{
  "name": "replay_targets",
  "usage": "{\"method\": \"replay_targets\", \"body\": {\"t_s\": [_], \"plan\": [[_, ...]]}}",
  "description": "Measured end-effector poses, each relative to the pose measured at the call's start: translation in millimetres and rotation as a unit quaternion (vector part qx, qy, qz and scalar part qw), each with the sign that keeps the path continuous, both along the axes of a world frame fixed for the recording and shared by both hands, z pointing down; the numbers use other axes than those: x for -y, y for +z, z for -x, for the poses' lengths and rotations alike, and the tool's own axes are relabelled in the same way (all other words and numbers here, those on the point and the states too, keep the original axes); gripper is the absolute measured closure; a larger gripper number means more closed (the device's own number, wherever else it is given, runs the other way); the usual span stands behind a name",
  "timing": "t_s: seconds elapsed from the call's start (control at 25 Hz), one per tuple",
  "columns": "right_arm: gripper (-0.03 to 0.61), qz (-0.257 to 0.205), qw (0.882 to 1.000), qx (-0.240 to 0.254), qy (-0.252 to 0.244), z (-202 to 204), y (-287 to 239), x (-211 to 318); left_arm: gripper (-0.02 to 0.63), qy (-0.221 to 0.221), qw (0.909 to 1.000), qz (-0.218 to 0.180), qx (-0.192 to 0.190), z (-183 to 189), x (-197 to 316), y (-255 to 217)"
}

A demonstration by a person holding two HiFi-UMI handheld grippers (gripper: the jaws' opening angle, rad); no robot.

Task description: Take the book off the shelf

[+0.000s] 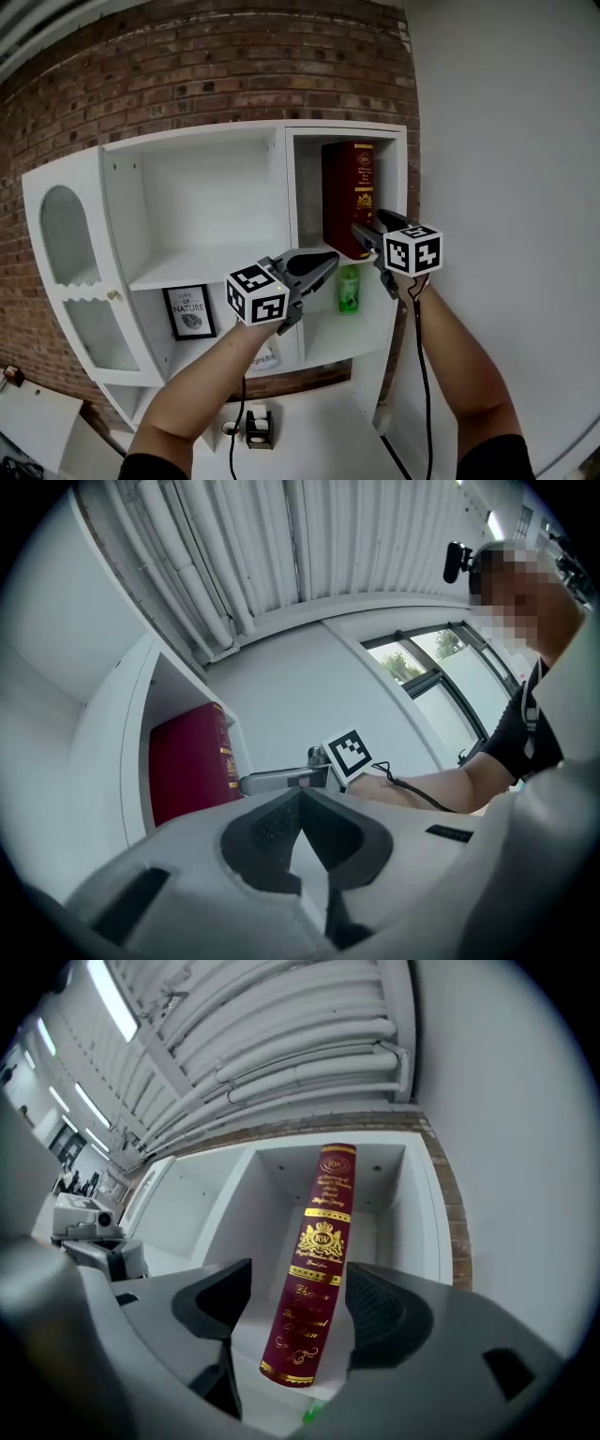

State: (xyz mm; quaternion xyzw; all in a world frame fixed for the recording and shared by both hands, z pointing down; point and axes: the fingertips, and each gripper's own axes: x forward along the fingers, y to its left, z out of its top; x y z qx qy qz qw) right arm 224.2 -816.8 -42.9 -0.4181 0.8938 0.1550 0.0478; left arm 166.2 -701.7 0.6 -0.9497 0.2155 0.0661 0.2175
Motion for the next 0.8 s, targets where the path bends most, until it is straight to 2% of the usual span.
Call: {"method": "replay_targets", "body": {"t_s": [0.12,0.32,0.64,0.68,0.72,0.8], "plan": [[0.273,0.045,0.999,0.011,-0.003,4,0,22,0.606,-0.010,0.9998,0.013,-0.006,2,12,-3],[0.261,0.083,0.996,0.004,0.017,7,4,49,0.606,-0.016,0.9998,0.016,-0.001,4,15,-2],[0.264,0.107,0.994,0.017,0.026,13,15,62,0.606,0.004,0.9994,0.035,-0.009,25,3,3],[0.273,0.109,0.994,0.014,0.029,14,15,63,0.606,0.005,0.9993,0.036,-0.010,29,2,3],[0.330,0.110,0.993,0.012,0.033,15,15,63,0.606,0.007,0.9992,0.037,-0.012,33,1,2],[0.344,0.105,0.993,0.012,0.045,16,14,60,0.606,0.010,0.9991,0.039,-0.013,40,-2,3]]}}
